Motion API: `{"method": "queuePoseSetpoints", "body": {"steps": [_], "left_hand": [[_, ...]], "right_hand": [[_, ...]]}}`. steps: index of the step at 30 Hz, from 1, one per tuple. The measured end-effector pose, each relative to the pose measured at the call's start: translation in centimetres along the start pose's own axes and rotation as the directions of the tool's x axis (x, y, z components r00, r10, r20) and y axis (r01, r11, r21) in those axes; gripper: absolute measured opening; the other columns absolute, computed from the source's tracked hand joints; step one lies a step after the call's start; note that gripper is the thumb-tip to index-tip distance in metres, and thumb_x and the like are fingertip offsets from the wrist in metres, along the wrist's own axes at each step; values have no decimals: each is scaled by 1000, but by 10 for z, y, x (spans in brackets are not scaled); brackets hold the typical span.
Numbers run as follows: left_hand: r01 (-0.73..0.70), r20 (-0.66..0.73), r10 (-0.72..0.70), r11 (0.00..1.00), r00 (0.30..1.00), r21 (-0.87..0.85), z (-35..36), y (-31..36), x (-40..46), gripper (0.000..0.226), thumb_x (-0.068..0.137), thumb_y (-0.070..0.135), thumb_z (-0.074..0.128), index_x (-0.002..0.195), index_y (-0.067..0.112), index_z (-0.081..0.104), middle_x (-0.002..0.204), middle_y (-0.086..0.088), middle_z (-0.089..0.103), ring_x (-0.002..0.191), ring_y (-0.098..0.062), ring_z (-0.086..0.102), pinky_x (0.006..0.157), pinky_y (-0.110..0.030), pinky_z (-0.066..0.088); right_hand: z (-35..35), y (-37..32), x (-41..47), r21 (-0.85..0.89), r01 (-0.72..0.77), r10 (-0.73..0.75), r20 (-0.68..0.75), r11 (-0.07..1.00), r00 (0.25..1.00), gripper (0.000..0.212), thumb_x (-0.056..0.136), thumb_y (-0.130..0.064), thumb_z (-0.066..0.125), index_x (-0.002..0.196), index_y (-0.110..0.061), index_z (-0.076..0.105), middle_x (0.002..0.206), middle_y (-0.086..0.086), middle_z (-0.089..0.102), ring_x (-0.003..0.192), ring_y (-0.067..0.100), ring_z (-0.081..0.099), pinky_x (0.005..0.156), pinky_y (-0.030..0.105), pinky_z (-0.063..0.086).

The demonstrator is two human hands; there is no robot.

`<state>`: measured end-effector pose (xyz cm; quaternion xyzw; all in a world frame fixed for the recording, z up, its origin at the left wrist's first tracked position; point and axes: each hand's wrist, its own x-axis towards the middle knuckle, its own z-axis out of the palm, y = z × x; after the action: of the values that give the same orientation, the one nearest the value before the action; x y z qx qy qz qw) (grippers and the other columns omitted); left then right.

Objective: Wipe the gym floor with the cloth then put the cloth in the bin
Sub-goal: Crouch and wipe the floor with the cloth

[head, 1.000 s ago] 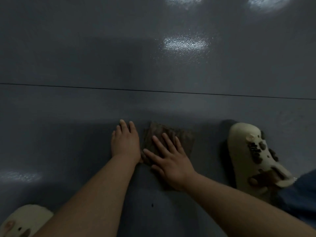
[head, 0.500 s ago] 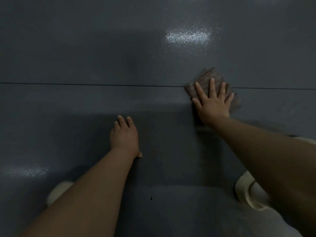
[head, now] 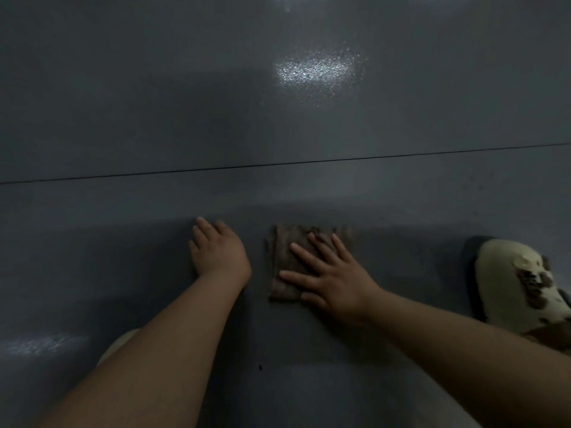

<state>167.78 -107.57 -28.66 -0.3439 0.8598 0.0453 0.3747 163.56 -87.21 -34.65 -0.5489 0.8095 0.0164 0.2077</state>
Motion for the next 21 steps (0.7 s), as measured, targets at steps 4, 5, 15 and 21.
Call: {"method": "queuePoseSetpoints", "body": {"steps": [4, 5, 15, 21], "left_hand": [[-152, -94, 143, 984, 985, -90, -7, 37, -6, 89, 88, 15, 62, 151, 13, -2, 156, -19, -13, 146, -33, -4, 117, -41, 7], [-186, -103, 175, 977, 979, -107, -8, 47, -8, 89, 88, 13, 62, 151, 15, -1, 157, -17, -13, 146, -32, -5, 117, -40, 7], [-330, -110, 315, 929, 943, -169, -15, 130, -30, 91, 87, 6, 60, 152, 23, -2, 157, -11, -14, 146, -29, -4, 117, -36, 12], [-384, -118, 367, 900, 923, -206, -6, 170, -44, 88, 89, 9, 60, 152, 24, -1, 158, -9, -11, 146, -28, -3, 116, -37, 14]], "right_hand": [[-17, 70, 0, 22, -330, 331, -37, 944, 943, 61, 89, -64, 7, 142, -44, 30, 153, 10, 31, 138, 45, 25, 110, 60, 7], [-20, 91, -5, 51, -442, 444, -36, 896, 895, 62, 86, -65, 4, 144, -47, 15, 159, 7, 14, 143, 42, 9, 111, 58, 0], [-7, 56, -30, 238, -627, 639, 34, 741, 768, 60, 87, -60, 1, 145, -46, -8, 157, 2, -18, 141, 34, -23, 109, 54, -15], [19, 35, -72, 142, -261, 260, 26, 955, 965, 50, 86, -53, 34, 135, -43, 42, 146, 4, 43, 136, 39, 31, 108, 62, 20]]}}
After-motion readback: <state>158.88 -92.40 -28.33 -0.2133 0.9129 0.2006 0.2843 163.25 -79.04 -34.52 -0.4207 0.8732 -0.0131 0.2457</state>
